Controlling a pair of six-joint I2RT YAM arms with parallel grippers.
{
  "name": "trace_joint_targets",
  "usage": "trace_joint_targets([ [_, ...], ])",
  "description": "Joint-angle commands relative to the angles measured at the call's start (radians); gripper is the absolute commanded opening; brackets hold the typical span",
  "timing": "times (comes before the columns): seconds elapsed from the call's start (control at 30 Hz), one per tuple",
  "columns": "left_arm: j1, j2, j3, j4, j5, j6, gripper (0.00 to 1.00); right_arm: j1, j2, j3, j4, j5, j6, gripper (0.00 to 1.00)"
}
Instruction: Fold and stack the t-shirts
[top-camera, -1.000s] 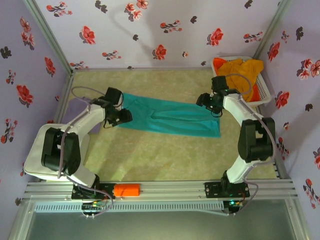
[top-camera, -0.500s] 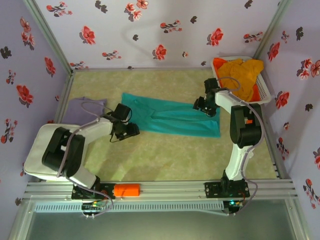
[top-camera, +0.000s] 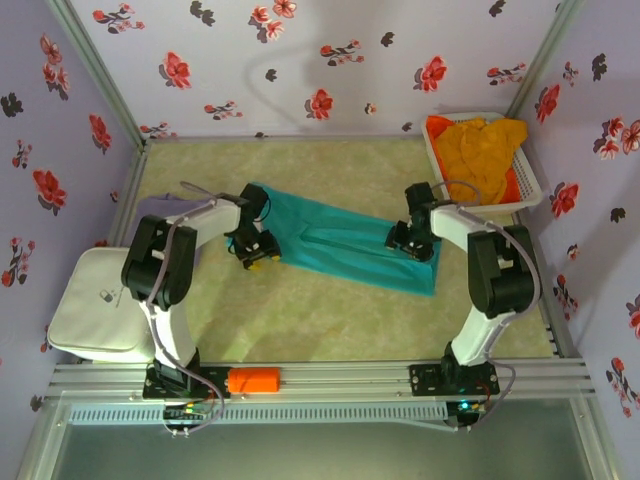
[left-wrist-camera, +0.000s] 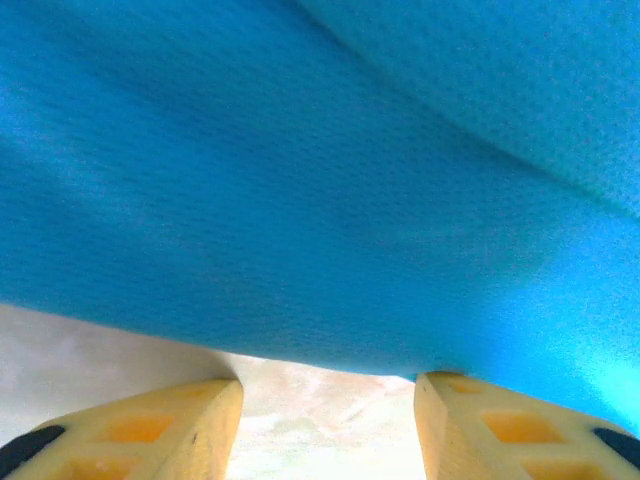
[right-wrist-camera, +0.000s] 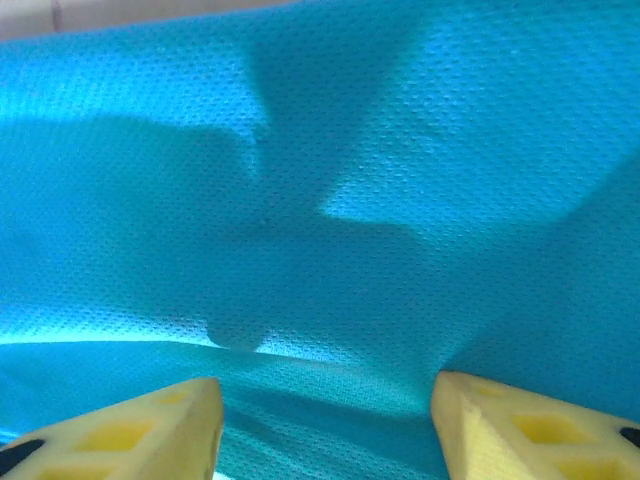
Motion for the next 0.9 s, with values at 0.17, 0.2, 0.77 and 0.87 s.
trace_joint_targets([
  [0.17,0.019,0.210,0.278,0.198,-0.045,0.088,0.49,0.158,-0.151,-0.234,0.077,-0.085,0.223,0.58],
  [0.2,0.019,0.229,0.302,0.194,-0.037,0.087,0.49,0.201,-0.171,-0.254,0.090,-0.077,0.259,0.58],
  [0.77,-0.036,0.513,0.831,-0.050,0.003,0.210,0.49,0.822,-0.101,-0.244,0.340,0.073,0.715,0.59],
  [0.87,-0.038,0.524,0.865,-0.076,0.006,0.226,0.49,0.859,-0.091,-0.199,0.313,0.116,0.717,0.60],
])
